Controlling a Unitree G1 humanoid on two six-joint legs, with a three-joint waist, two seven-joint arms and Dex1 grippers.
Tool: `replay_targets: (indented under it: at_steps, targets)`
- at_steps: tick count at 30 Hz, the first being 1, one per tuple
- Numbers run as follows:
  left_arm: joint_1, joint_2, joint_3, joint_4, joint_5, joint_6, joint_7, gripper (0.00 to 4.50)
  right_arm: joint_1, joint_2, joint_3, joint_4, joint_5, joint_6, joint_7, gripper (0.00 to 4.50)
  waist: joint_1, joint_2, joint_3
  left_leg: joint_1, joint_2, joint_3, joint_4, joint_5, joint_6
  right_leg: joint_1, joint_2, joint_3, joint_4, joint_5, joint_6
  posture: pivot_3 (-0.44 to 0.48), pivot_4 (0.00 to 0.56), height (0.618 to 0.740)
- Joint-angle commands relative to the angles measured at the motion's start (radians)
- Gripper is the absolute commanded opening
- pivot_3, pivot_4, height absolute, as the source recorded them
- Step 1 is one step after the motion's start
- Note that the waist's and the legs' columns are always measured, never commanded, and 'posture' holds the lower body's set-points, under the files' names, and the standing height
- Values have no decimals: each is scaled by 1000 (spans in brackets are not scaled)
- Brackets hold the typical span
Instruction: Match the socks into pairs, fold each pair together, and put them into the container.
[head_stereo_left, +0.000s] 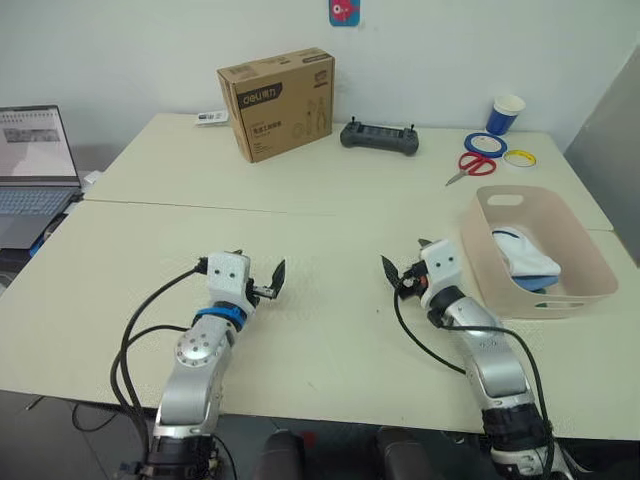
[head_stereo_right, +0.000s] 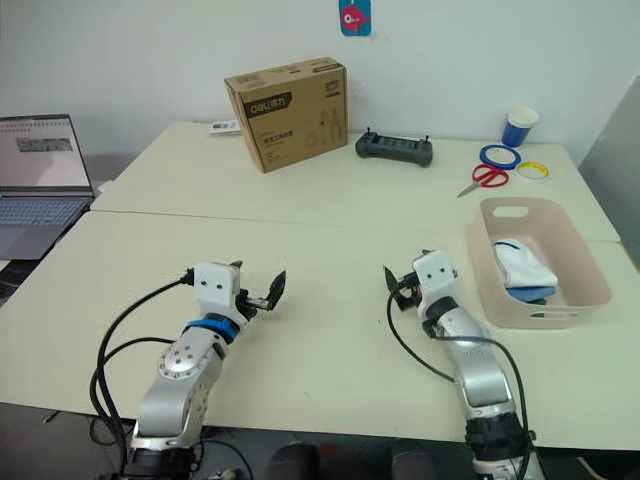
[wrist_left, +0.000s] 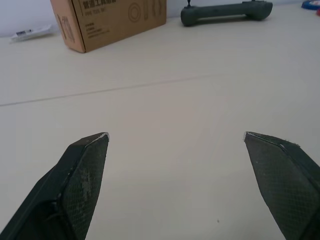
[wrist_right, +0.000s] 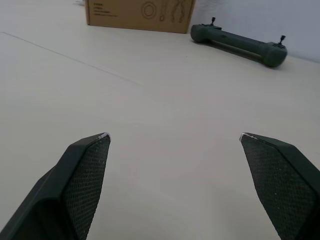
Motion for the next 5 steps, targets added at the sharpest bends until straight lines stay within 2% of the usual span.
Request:
replay_targets:
  at_steps: [1, 5]
  targets:
    - [21, -10, -25, -24, 24, -23, 17, 4500, 6, 10, 14, -14, -9, -39, -23, 4470, -3, 0, 0, 0, 0, 0, 0, 0, 0, 0, 0, 0, 0, 0, 0, 0, 150, 740]
    - [33, -14, -26, -30, 14, -32, 16, 4500, 5, 8, 9, -6, -6, -45, -32, 4470, -3, 0, 0, 1, 1, -1, 0, 0, 0, 0, 1, 0, 1, 0, 0, 0, 150, 740]
